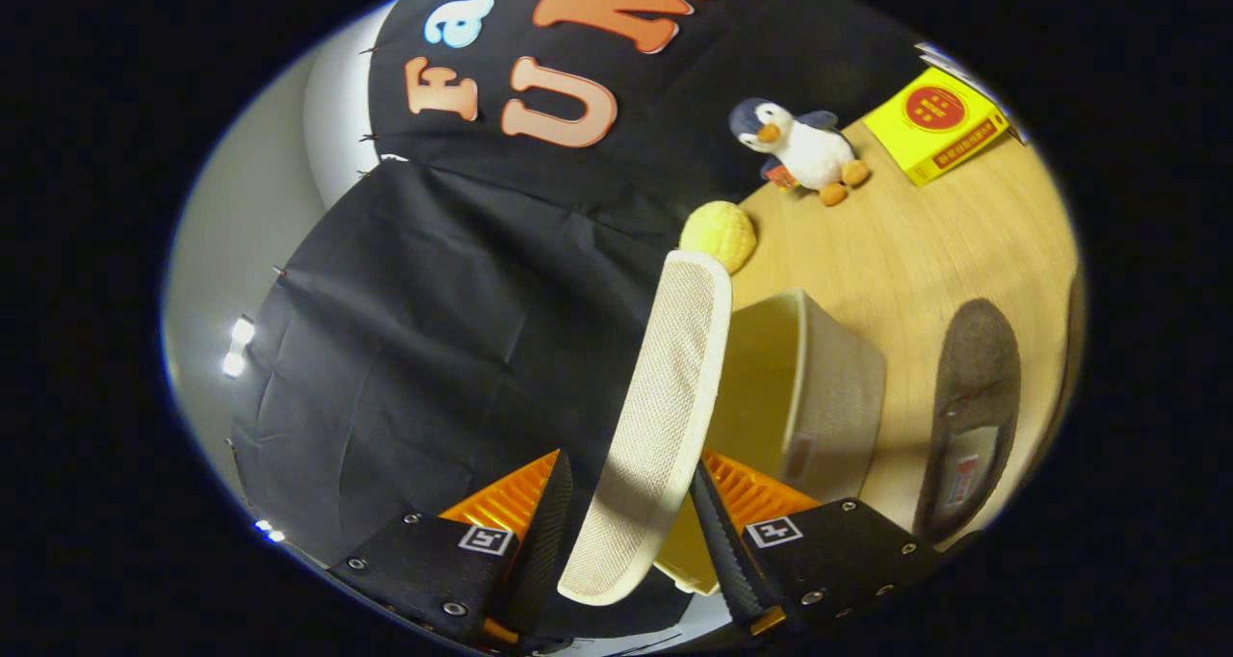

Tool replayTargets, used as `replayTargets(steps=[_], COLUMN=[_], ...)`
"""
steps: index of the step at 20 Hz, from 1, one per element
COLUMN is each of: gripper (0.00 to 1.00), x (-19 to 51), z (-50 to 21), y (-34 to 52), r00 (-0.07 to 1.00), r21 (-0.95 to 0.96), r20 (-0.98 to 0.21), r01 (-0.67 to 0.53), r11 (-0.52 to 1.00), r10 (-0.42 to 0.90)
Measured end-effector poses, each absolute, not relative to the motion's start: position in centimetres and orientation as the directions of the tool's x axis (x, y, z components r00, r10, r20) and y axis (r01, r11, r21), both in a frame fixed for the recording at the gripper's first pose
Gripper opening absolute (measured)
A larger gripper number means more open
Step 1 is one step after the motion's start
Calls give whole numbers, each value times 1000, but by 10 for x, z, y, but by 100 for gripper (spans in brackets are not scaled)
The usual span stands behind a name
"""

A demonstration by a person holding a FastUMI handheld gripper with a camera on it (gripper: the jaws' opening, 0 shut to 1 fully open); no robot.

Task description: Open the storage box then place both shoes into the box .Put the left shoe in first, then the right shoe, with the right side of both shoes facing outward in a uniform manner.

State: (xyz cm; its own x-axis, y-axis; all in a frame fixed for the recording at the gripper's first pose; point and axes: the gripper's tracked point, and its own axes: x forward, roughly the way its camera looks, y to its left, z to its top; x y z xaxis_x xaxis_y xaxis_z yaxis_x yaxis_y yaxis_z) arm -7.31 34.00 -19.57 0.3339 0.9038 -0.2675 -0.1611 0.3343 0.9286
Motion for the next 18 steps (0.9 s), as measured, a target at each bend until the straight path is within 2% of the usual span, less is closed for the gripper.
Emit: replayTargets(steps=[3, 6, 8, 11, 18], gripper=[65, 42, 31, 26, 27], x=[-76, -78, -86, -78, -81], z=[-162, -140, -118, -111, -111], y=[370, 402, 427, 470, 564], r00=[298, 275, 257, 234, 193], r21=[917, 889, 881, 859, 820], r20=[-225, -222, -194, -206, -287], r01=[-258, -337, -380, -422, -458], r11=[305, 310, 284, 290, 345], r10=[928, 935, 947, 950, 938])
